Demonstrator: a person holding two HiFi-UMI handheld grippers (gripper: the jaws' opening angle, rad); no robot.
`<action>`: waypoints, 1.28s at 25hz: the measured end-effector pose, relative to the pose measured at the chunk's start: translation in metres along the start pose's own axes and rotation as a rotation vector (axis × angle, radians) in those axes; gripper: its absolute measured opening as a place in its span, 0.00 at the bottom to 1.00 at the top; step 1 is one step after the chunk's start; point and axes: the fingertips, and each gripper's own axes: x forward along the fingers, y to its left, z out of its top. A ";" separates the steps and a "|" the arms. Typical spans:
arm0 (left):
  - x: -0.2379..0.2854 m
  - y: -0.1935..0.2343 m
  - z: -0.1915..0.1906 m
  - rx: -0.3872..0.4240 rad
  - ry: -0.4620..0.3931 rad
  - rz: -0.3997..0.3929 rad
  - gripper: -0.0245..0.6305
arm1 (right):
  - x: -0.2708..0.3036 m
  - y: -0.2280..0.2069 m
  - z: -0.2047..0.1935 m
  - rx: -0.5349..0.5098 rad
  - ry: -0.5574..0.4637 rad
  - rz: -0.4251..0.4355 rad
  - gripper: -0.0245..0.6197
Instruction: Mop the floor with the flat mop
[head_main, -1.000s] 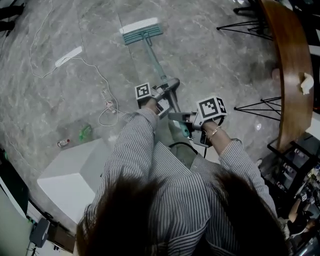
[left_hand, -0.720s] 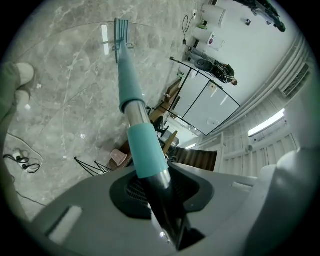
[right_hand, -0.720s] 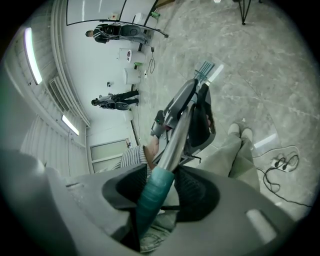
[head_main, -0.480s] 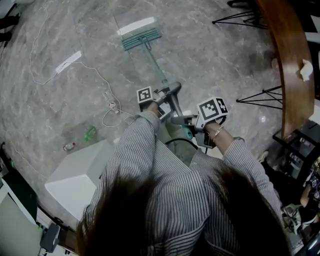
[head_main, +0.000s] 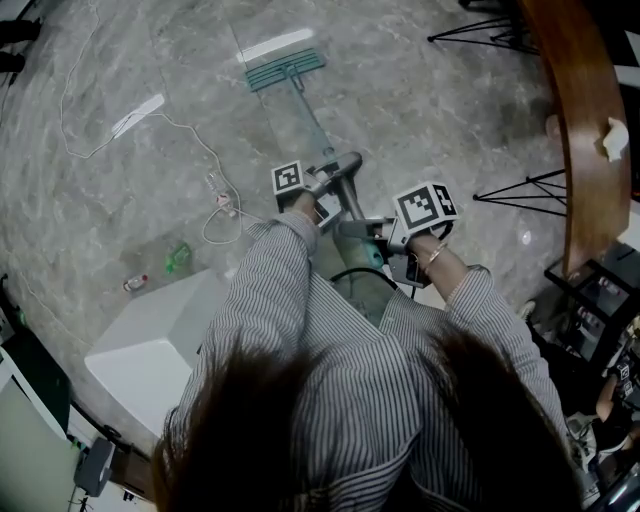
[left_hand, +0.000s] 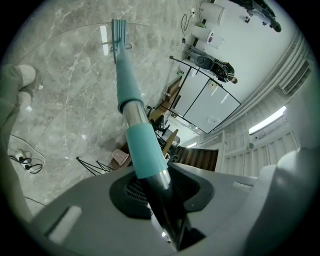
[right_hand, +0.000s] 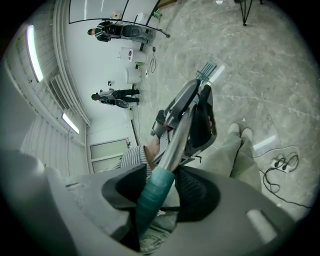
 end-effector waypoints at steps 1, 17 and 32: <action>0.000 0.001 0.000 0.003 0.001 0.001 0.17 | 0.000 0.000 0.000 -0.001 0.002 0.001 0.32; 0.014 -0.007 0.009 0.048 0.047 -0.008 0.18 | -0.002 0.002 0.014 -0.032 0.040 0.006 0.32; 0.050 -0.085 0.149 0.037 0.103 0.007 0.13 | 0.042 0.073 0.148 -0.017 0.075 0.064 0.33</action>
